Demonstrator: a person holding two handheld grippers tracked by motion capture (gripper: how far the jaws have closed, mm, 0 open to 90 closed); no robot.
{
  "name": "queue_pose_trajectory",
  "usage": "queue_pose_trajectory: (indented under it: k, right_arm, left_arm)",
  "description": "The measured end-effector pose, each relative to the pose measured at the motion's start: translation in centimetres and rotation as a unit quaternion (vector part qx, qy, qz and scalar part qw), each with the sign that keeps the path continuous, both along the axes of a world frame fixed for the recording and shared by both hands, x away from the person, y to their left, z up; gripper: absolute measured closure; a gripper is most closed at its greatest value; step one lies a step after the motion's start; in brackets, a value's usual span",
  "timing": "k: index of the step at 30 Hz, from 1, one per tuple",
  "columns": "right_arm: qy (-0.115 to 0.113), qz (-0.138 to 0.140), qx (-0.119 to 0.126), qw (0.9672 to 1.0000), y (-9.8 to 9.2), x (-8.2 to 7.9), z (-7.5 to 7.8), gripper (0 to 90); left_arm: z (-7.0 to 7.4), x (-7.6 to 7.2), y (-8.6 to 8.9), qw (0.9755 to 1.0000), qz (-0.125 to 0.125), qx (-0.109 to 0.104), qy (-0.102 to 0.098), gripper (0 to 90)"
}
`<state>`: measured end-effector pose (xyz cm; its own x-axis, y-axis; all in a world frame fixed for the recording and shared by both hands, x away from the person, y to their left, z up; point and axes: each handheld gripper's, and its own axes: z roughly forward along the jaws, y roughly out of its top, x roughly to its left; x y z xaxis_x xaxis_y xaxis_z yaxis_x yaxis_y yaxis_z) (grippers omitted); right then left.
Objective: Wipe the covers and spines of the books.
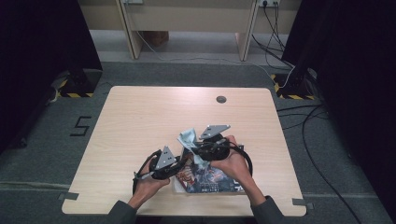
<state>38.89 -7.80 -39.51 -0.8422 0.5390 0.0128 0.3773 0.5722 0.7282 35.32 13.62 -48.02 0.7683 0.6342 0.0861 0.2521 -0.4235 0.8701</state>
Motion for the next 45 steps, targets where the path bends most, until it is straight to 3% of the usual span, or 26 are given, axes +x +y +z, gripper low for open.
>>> queue_pose_trajectory:
  k: [7,12,16,19,22,27,35,40,45]
  right_arm:
    - [0.022,-0.038,-0.013,0.9990,-3.0,1.4,-1.4,78.2]
    - [0.046,-0.077,-0.019,0.9958,-5.7,2.8,-2.8,78.2]
    - [0.055,-0.090,-0.021,0.9942,-6.8,3.2,-3.3,78.2]
    - [0.047,-0.086,-0.030,0.9947,-6.4,2.9,-3.0,78.2]
    - [0.039,-0.064,-0.023,0.9970,-5.2,2.3,-2.3,78.2]
    - [0.023,-0.027,-0.015,0.9993,-2.1,1.1,-0.9,78.1]
    - [0.013,0.008,-0.011,0.9998,0.5,0.2,0.5,78.1]
    - [0.015,0.015,-0.013,0.9997,0.2,0.1,0.6,78.2]
    - [0.023,-0.002,-0.021,0.9995,-1.4,0.6,-0.1,78.2]
  left_arm:
    - [0.0,0.0,0.0,1.0000,-0.001,0.000,0.001,79.8]
    - [0.0,0.0,0.0,1.0000,0.000,0.000,0.000,79.6]
    - [0.0,0.0,0.0,1.0000,0.000,0.001,0.000,79.7]
    - [0.1,0.0,0.0,1.0000,-0.001,-0.001,-0.001,79.7]
    - [0.1,-0.1,-0.1,1.0000,-0.001,0.001,-0.005,79.8]
    - [0.0,-0.1,-0.1,1.0000,0.001,0.003,-0.002,79.6]
    - [0.0,-0.1,-0.1,1.0000,0.000,0.001,-0.003,79.6]
    - [0.1,-0.1,-0.1,1.0000,-0.001,0.002,-0.004,79.6]
    - [0.0,-0.1,-0.1,1.0000,0.000,0.002,-0.004,79.5]
